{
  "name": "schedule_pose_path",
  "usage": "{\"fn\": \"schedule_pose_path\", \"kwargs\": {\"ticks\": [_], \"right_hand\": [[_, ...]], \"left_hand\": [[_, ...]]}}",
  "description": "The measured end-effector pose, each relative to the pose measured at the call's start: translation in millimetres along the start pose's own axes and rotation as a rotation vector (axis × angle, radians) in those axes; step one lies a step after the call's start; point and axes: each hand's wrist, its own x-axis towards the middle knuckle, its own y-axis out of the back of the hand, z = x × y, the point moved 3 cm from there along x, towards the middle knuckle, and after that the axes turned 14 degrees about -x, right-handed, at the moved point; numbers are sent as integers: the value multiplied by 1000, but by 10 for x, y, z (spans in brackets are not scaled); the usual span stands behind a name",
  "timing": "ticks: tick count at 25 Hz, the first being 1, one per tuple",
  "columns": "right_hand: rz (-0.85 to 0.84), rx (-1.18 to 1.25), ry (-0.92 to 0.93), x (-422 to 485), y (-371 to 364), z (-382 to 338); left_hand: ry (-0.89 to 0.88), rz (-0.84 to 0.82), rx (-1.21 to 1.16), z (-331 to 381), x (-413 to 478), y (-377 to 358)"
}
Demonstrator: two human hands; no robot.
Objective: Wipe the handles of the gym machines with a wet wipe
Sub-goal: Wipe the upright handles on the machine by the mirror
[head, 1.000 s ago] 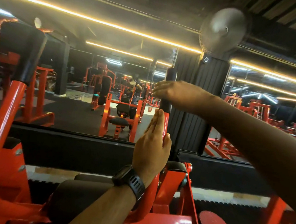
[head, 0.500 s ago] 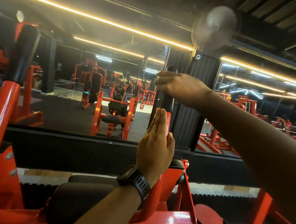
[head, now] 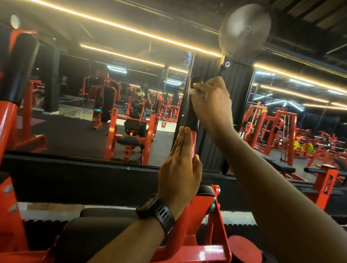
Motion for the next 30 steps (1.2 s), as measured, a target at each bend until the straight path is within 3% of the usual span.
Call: {"fn": "schedule_pose_path", "kwargs": {"ticks": [4,7,11,15,20,23,25,30], "right_hand": [[132,153,-126,-187,-84,-74],[74,192,-273,-159,-112,-8],[115,131,-160,-236,-70,-69],[111,257,-222,44,-44,-81],[83,186,-66,-176,-193,29],[113,312,-308,42,-138,131],[76,399,-364,14,-172,71],[49,286,-96,-348,-185,18]], "left_hand": [[16,3,24,-7,-11,11],[22,6,36,3,-17,8],[16,20,37,-12,-25,20],[24,17,32,11,-21,26],[36,28,46,34,-23,40],[43,22,47,48,-26,30],[51,14,65,33,-40,36],[65,29,92,15,-36,28]]}}
